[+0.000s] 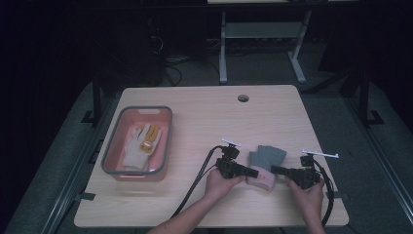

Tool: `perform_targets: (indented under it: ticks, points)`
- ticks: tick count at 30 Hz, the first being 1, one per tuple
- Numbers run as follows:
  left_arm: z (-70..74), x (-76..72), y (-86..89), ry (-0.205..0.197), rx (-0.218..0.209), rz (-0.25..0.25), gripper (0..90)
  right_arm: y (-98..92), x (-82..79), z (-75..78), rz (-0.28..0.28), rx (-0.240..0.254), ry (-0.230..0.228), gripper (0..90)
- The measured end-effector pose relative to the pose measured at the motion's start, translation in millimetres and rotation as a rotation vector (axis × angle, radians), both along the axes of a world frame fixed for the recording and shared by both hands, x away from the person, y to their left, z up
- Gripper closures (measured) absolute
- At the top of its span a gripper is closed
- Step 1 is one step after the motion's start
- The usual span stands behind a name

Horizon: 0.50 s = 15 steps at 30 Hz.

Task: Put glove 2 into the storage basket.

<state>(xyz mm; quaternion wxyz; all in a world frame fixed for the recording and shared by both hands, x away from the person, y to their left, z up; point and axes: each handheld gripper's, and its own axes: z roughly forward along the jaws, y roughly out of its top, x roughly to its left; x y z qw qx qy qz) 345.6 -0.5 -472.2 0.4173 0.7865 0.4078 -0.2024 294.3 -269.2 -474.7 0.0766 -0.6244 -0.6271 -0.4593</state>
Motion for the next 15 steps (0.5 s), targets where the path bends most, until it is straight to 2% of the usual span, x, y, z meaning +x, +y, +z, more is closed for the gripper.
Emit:
perform_targets:
  ticks: [9, 15]
  points:
    - [2.1, -1.8, 4.4, -0.005, -0.010, -0.002, 64.2, 4.1, -1.2, 2.4, 0.004, -0.001, -0.012, 77.9]
    - [3.3, -2.2, 5.5, -0.013, 0.001, -0.011, 64.3, 5.0, -2.2, 3.7, 0.005, 0.002, -0.014, 77.9]
